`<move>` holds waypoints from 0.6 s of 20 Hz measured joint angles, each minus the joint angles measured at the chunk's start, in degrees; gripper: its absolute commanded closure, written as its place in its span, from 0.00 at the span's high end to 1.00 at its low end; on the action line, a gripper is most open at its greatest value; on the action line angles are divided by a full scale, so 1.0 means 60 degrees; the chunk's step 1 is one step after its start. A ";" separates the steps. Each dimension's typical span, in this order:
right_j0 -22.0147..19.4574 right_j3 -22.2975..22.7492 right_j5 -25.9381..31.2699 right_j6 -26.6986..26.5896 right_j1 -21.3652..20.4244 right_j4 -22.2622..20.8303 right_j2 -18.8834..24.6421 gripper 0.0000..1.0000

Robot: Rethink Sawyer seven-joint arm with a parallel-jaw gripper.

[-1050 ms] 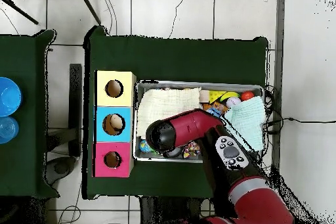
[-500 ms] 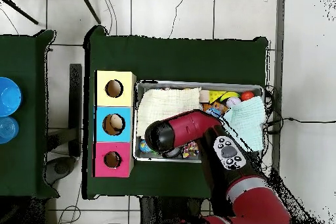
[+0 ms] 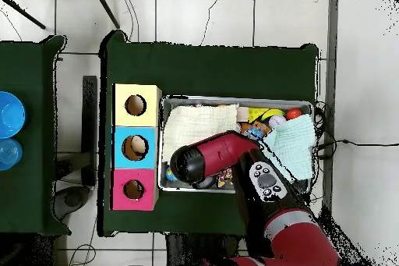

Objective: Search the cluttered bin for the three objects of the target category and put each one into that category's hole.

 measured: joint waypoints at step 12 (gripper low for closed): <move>-0.0012 0.0004 -0.0128 0.0000 -0.0033 -0.0399 0.0004 1.00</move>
